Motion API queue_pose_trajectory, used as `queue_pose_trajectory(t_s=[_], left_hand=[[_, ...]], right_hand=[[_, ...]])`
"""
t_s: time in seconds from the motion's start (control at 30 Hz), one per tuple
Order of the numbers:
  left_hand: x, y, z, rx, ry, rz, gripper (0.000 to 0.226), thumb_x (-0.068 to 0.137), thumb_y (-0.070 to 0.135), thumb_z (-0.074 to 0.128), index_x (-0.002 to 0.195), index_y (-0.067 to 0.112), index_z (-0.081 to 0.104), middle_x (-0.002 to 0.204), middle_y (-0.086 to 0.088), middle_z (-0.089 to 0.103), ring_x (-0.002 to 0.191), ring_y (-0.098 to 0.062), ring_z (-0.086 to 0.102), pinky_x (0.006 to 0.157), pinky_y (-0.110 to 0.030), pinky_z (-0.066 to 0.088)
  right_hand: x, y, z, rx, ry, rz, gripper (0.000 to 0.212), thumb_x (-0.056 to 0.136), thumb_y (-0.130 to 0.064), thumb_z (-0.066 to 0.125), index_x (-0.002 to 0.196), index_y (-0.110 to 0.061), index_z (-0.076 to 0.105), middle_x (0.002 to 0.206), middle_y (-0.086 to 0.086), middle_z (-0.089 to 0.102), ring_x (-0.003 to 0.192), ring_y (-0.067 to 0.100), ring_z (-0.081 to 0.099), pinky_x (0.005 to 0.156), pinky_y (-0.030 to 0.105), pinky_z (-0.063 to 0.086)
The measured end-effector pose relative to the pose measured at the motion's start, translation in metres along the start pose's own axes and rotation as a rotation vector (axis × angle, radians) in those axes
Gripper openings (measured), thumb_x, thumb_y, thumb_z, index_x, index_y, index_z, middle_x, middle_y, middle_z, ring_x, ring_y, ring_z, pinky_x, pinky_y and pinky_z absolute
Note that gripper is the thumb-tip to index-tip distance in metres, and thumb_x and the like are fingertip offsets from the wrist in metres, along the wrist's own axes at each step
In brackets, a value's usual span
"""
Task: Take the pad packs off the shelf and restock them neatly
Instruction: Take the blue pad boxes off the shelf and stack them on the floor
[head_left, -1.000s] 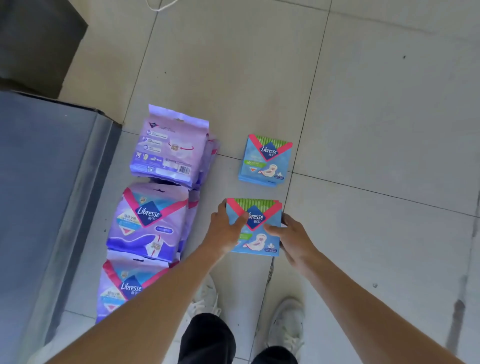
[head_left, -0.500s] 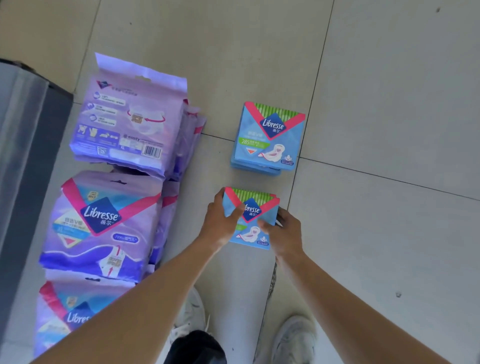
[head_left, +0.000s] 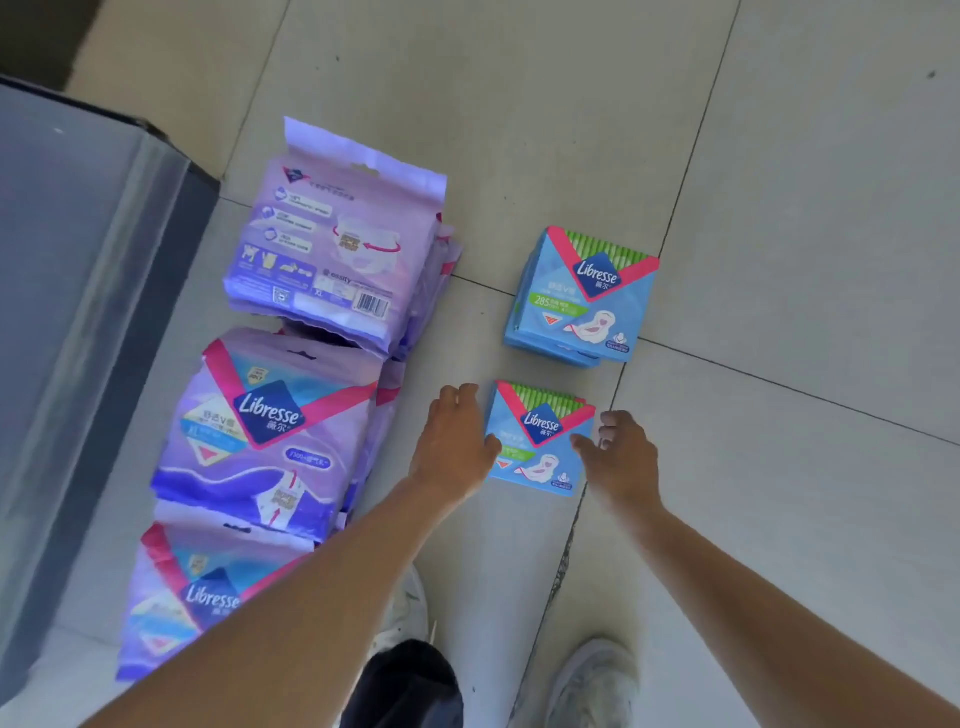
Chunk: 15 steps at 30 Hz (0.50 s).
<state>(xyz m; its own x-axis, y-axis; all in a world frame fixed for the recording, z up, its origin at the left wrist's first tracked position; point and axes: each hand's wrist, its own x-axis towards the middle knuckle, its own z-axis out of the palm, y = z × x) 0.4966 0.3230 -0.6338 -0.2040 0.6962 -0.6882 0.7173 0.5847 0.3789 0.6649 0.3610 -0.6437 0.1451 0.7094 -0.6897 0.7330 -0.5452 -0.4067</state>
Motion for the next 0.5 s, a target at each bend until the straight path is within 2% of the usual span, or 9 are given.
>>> queue_pose_trajectory(t_s=[0.13,0.27,0.4,0.5], left_hand=[[-0.047,0.006,-0.032,0.116,0.009,0.096,0.053,0.09,0.02,0.051,0.139,0.01,0.032,0.135,-0.01,0.037,0.126,-0.024,0.039,0.102,-0.03,0.031],[-0.106,0.018,-0.076,0.215,0.044,0.112,0.054,0.095,0.022,0.042,0.144,0.01,0.024,0.145,-0.009,0.031,0.136,-0.023,0.028,0.11,-0.027,0.02],[-0.17,0.04,-0.132,0.176,0.148,0.025,0.051,0.094,0.023,0.046,0.141,0.013,0.029,0.15,-0.007,0.026,0.136,-0.021,0.03,0.103,-0.031,0.036],[-0.217,0.054,-0.174,0.104,0.196,-0.046,0.052,0.094,0.022,0.047,0.141,0.012,0.029,0.143,-0.007,0.032,0.132,-0.023,0.034,0.097,-0.035,0.041]], right_hand=[[-0.037,-0.035,-0.044,-0.384,-0.111,-0.325,0.039,0.092,-0.021,0.056,0.129,-0.012,0.049,0.121,0.011,0.057,0.113,0.026,0.053,0.09,0.03,0.039],[-0.092,-0.081,-0.084,-0.637,-0.212,-0.525,0.045,0.096,-0.027,0.05,0.139,-0.018,0.039,0.132,0.005,0.049,0.122,0.024,0.046,0.097,0.032,0.039],[-0.153,-0.13,-0.124,-0.75,-0.227,-0.644,0.043,0.096,-0.029,0.048,0.137,-0.016,0.041,0.13,0.006,0.05,0.123,0.024,0.045,0.095,0.034,0.043],[-0.201,-0.166,-0.152,-0.873,-0.237,-0.746,0.044,0.096,-0.029,0.048,0.138,-0.018,0.04,0.129,0.006,0.051,0.12,0.026,0.047,0.09,0.034,0.043]])
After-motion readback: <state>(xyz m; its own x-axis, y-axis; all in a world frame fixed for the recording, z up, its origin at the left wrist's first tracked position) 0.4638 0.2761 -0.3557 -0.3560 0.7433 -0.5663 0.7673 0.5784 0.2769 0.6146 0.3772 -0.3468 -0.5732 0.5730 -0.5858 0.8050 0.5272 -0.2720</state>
